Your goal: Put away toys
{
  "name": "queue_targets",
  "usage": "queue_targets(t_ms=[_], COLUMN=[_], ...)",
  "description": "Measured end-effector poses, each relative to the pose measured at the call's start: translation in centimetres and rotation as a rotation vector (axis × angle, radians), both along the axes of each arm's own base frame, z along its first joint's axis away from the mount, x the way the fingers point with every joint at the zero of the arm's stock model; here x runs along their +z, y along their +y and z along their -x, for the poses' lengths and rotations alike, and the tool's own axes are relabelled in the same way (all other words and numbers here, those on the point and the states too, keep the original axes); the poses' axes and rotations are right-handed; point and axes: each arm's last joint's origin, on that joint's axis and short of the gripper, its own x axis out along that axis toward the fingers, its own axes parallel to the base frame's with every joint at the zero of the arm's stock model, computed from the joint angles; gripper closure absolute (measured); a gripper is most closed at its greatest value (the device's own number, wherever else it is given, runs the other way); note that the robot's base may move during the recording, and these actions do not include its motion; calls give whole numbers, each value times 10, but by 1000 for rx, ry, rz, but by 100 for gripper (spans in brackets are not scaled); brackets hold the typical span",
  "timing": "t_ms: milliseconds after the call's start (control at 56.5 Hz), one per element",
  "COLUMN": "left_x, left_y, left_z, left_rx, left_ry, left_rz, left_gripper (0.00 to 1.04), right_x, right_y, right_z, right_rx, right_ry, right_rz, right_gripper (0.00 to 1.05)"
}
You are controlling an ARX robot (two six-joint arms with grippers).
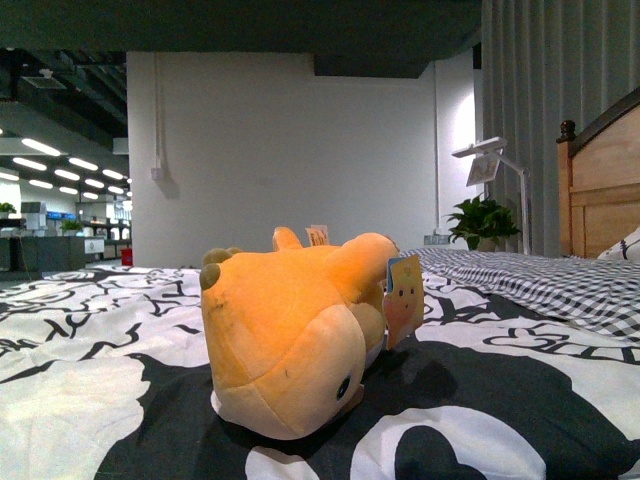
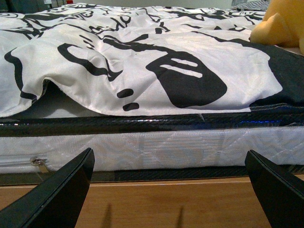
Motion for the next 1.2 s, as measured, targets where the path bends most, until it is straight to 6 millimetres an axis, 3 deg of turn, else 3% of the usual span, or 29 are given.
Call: queue_targets(t_ms=[921,1080,1204], left_x=[0,0,0], left_y=[0,0,0], left_z=[0,0,0], left_rx=[5,4,3], left_ry=[0,0,0], left_rz=[0,0,0], left_gripper=[6,6,6], right_x=[0,-1,4], right_y=[0,-1,0], right_z=[0,-1,-6], right_rx=[7,-145,-152], right_ry=[0,13,-5], right_rz=[0,-106,-137], right_gripper=[7,7,7])
